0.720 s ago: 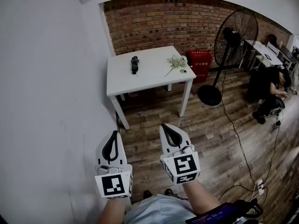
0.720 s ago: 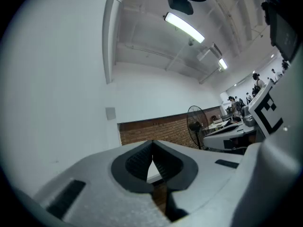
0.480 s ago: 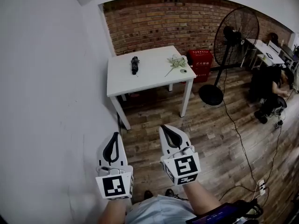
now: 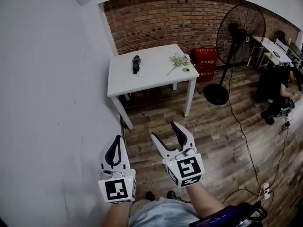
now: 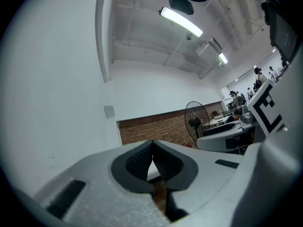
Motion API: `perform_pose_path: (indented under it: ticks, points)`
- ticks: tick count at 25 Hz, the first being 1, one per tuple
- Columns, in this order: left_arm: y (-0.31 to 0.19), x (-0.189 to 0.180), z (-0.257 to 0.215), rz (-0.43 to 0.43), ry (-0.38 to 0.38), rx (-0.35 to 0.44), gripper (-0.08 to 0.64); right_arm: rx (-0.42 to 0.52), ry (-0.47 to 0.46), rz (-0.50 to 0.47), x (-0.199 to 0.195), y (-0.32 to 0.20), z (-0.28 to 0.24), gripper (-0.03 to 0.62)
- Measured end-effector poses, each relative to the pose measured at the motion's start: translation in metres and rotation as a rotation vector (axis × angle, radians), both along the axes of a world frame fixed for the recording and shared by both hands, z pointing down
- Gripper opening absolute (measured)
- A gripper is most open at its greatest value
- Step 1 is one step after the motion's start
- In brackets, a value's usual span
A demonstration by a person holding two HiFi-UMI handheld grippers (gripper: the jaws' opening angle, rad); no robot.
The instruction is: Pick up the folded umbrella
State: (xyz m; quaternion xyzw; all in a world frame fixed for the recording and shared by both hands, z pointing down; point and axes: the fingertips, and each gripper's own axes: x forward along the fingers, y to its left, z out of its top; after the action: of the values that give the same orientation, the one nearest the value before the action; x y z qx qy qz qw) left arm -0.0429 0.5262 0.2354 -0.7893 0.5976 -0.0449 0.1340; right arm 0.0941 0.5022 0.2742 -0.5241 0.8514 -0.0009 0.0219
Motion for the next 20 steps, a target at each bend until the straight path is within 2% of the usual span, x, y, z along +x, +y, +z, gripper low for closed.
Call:
perform_pose_path:
  ticks: [4, 11, 20]
  points:
    - [-0.004, 0.006, 0.004, -0.015, -0.001, -0.016, 0.006, -0.015, 0.004, -0.008, 0.005, -0.008, 0.004, 0.301]
    - [-0.03, -0.008, 0.019, -0.041, 0.018, -0.037, 0.006, -0.03, 0.03, -0.015, -0.003, -0.036, 0.017, 0.298]
    - [-0.108, -0.024, 0.041, -0.031, 0.034, -0.066, 0.006, -0.062, 0.053, -0.006, -0.016, -0.107, 0.04, 0.293]
